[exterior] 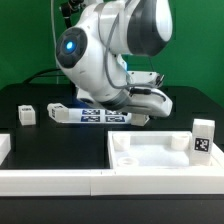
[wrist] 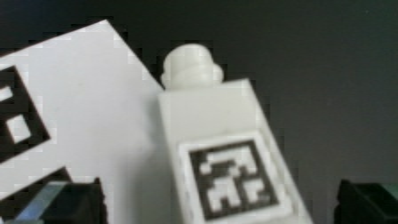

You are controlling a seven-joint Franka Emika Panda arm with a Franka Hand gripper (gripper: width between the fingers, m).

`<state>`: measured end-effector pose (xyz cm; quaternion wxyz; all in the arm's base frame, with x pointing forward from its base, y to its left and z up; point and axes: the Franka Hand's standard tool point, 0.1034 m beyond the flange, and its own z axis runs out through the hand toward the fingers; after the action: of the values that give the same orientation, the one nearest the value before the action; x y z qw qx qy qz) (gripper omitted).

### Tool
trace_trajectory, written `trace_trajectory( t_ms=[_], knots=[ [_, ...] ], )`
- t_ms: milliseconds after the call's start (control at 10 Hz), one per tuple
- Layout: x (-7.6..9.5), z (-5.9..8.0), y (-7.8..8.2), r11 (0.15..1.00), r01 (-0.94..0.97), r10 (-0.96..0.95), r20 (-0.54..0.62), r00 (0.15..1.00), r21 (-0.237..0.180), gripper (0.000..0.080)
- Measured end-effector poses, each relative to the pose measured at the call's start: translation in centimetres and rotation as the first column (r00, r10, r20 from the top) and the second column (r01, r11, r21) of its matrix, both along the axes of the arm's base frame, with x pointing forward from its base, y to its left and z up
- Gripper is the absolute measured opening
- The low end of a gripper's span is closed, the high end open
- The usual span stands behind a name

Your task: Assemble square table

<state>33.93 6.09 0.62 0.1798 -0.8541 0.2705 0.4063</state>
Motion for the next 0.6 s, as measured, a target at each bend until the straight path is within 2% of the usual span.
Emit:
trace_trajectory(
  t_ms=[200,400,500,600],
  knots=[
    [0.23,0.04,0.01,1.0,0.004,-0.004,0.004,1.0,-0.011,0.0649],
    [0.2,-0.01,-0.1,1.0,0.007,-0.007,0.003,1.0,-0.012,0.0401],
    [0.21,-0.02,-0.14,1.0,0.008,-0.007,0.003,1.0,-0.012,0.0401],
    [0.21,-0.02,-0.17,1.0,0.008,-0.008,0.003,1.0,-0.012,0.0288]
  ],
)
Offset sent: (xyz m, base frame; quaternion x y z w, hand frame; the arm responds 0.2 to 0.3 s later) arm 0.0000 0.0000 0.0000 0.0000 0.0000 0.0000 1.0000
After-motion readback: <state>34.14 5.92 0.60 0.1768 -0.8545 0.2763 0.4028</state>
